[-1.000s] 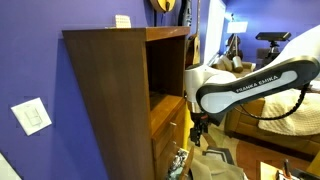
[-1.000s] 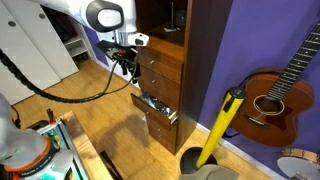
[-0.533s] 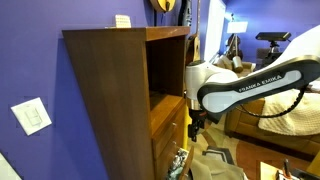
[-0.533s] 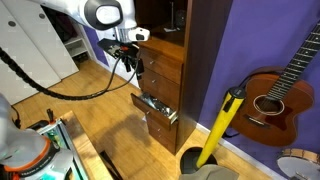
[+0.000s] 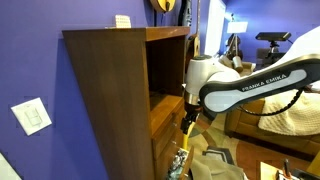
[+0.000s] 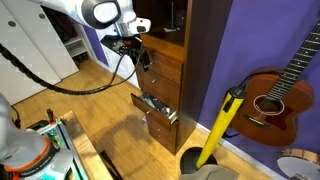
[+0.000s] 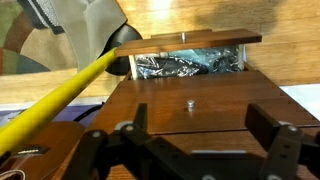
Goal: Open the topmost drawer and remove the maroon cap and place it on the shelf above the drawer then close the drawer.
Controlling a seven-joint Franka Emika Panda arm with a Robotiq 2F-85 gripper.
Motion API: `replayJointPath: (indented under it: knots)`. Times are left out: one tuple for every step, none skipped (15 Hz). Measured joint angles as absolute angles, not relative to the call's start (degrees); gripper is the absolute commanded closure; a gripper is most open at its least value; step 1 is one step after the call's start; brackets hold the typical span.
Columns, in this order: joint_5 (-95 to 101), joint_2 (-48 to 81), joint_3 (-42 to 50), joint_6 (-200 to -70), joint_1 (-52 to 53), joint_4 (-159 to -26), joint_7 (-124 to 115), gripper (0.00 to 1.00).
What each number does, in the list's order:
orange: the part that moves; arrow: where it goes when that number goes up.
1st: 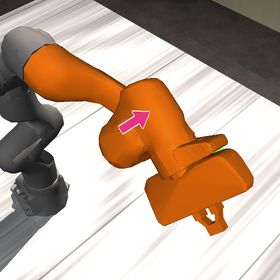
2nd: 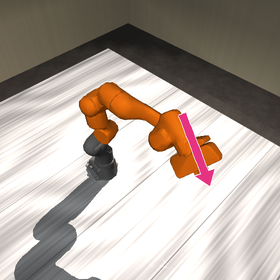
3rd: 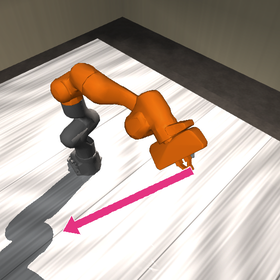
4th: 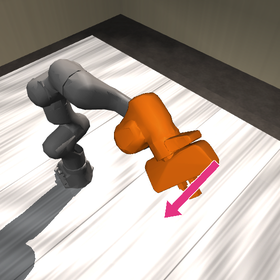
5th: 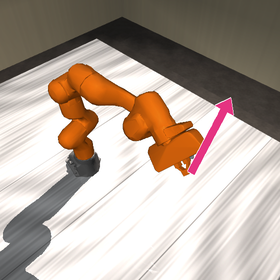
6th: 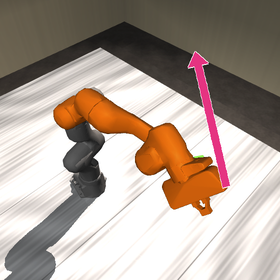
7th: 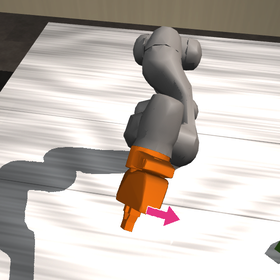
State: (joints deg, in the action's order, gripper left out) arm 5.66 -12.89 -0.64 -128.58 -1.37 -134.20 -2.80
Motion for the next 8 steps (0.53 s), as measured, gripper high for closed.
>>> replayJointPath:
  knots:
    - [5.7,-12.9,-0.6,-129.6,-1.4,-134.4,-2.6,0.0]
    - [5.7,-12.9,-0.6,-130.8,-1.4,-134.7,-2.2,0.0]
    - [5.7,-12.9,-0.6,-132.1,-1.4,-135.0,-1.9,0.0]
    - [5.7,-12.8,-0.6,-133.6,-1.4,-135.5,-1.7,0.0]
    - [5.7,-12.8,-0.6,-134.9,-1.4,-135.8,-1.4,0.0]
    - [5.7,-12.7,-0.6,-136.5,-1.4,-136.2,-0.9,0.0]
    - [5.7,-12.5,-0.5,-138.1,-1.4,-136.7,-0.6,0.0]
    - [5.7,-12.4,-0.4,-139.4,-1.4,-137.1,-0.2,0.0]
